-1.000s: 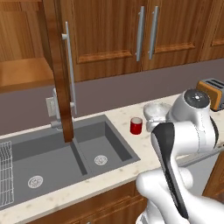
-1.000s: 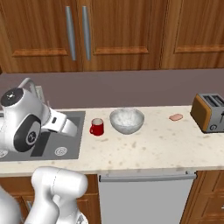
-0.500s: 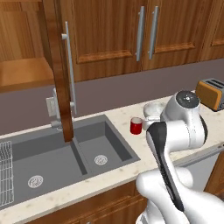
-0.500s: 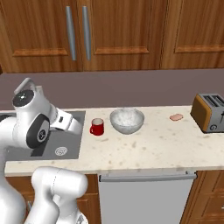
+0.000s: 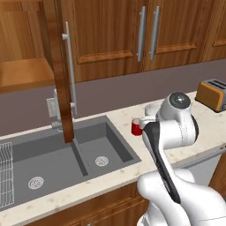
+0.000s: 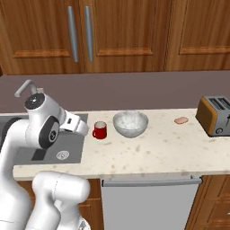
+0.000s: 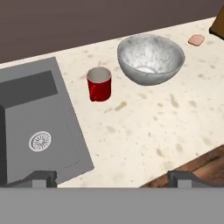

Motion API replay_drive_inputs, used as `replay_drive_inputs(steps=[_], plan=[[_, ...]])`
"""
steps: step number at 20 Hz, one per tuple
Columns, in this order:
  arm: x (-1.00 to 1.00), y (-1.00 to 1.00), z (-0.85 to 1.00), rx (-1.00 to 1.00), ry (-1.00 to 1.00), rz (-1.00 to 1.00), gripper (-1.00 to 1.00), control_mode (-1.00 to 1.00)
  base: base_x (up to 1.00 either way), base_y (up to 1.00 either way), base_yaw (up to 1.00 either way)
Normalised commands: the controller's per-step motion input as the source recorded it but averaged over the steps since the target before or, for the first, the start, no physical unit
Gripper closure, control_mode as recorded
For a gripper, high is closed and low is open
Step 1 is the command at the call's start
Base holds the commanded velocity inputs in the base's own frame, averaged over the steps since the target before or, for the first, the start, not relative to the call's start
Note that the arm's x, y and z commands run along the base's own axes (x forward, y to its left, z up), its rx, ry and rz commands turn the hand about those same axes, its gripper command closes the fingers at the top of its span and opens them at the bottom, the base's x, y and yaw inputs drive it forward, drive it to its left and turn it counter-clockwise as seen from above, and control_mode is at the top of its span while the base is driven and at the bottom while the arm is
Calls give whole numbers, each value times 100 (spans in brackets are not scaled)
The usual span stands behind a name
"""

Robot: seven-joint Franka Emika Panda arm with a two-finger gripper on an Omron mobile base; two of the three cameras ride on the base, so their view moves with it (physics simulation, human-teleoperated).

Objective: Pick the mug and place it in the sink. Pick the bowl and place it in the open cabinet and then close the cabinet.

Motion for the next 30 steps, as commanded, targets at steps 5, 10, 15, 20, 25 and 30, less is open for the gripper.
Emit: replay_drive_inputs(steps=[5,10,15,20,25,30], plan=[[51,0,-24,0,4,-1,-100,-100,0,0,0],[45,0,-25,0,9,-1,-100,-100,0,0,0],[37,0,-25,0,17,-4,-100,-100,0,0,0],[27,0,-24,0,10,-2,-100,-100,0,0,0],[26,0,-24,0,5,-3,-100,-100,0,0,0],[13,0,-29,0,0,-2,-100,-100,0,0,0]])
